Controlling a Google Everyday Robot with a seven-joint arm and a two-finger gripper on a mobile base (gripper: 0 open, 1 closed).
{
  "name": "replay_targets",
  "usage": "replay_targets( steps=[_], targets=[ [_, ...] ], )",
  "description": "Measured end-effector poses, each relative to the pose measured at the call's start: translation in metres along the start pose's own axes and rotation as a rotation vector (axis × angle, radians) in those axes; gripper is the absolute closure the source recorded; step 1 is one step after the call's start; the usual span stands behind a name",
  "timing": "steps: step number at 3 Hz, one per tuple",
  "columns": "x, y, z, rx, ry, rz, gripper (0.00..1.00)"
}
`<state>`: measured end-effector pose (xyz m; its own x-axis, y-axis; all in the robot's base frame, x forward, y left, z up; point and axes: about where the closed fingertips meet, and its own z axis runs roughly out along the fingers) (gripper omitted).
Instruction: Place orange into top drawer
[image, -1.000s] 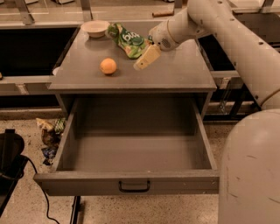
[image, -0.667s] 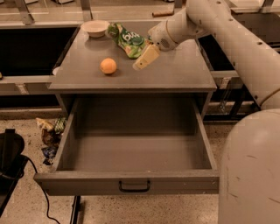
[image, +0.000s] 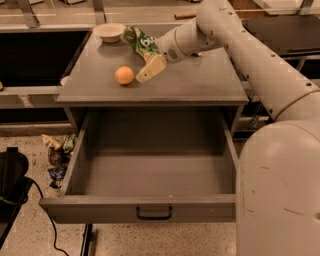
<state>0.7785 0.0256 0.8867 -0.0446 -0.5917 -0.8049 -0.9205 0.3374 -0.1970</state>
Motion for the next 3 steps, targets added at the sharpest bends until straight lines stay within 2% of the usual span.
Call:
replay_targets(
  steps=[1, 2, 3],
  targets=[
    [-0.014, 0.014, 0.019, -0.046, -0.038, 0.011, 0.00],
    [-0.025, 0.031, 0.039, -0.100, -0.049, 0.016, 0.00],
    [-0.026, 0.046, 0.056, -0.148, -0.028, 0.022, 0.00]
  ],
)
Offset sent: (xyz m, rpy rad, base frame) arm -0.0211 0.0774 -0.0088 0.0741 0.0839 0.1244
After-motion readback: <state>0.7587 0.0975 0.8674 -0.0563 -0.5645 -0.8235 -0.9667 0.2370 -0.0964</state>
